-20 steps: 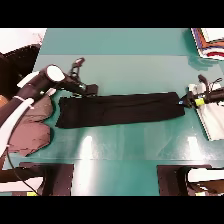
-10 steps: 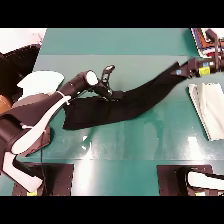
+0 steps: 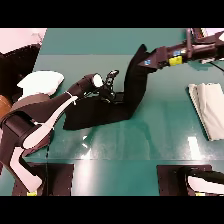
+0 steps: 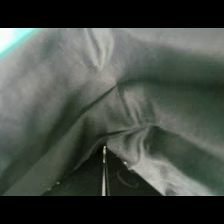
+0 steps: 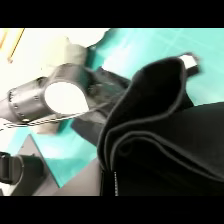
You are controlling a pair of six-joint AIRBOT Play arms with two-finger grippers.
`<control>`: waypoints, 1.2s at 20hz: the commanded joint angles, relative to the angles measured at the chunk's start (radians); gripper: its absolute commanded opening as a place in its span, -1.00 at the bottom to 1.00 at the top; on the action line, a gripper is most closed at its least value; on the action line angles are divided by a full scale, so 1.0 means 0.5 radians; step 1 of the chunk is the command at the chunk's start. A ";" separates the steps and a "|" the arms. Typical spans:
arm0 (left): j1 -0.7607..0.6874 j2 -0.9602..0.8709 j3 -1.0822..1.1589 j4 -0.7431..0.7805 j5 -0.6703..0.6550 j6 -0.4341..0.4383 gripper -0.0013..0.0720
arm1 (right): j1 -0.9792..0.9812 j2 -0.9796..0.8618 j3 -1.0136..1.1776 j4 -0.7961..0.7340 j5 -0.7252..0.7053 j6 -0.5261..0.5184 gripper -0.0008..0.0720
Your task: Fold the shirts.
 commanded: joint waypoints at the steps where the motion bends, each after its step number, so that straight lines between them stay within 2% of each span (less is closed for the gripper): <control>1: 0.099 0.082 0.004 0.106 -0.096 0.001 -0.90 | 0.212 -0.026 0.010 0.009 -0.114 -0.037 -0.94; 6: 0.603 0.601 0.004 0.496 -0.343 0.002 -0.90 | 0.624 -0.171 0.012 0.016 -0.443 -0.068 -0.94; 10: 1.048 1.035 0.004 0.672 -0.369 0.004 -0.90 | 1.004 -0.538 0.301 0.008 -0.644 -0.144 -0.89; 11: 1.135 1.112 0.004 0.674 -0.371 0.004 -0.90 | 1.072 -0.632 0.391 -0.002 -0.656 -0.156 -0.44; 12: 1.201 1.167 0.004 0.674 -0.378 0.003 -0.90 | 1.128 -0.726 0.483 -0.001 -0.627 -0.157 0.28; 13: 1.257 1.212 0.004 0.674 -0.394 0.004 -0.90 | 1.160 -0.798 0.567 -0.002 -0.539 -0.157 0.43; 14: 1.292 1.239 0.004 0.674 -0.416 0.011 -0.90 | 1.166 -0.855 0.658 -0.013 -0.386 -0.156 0.39; 15: 1.313 1.254 0.004 0.677 -0.446 0.019 -0.90 | 1.152 -0.878 0.711 -0.053 -0.271 -0.153 0.21; 17: 1.319 1.259 0.004 0.680 -0.514 0.041 -0.90 | 1.074 -0.828 0.667 -0.146 -0.137 -0.153 0.19; 19: 1.318 1.259 0.003 0.669 -0.553 0.041 -0.90 | 0.935 -0.712 0.475 -0.235 -0.105 -0.152 0.19; 24: 1.318 1.259 0.003 0.665 -0.613 0.041 -0.90 | 0.359 -0.348 -0.358 -0.275 -0.213 -0.107 0.19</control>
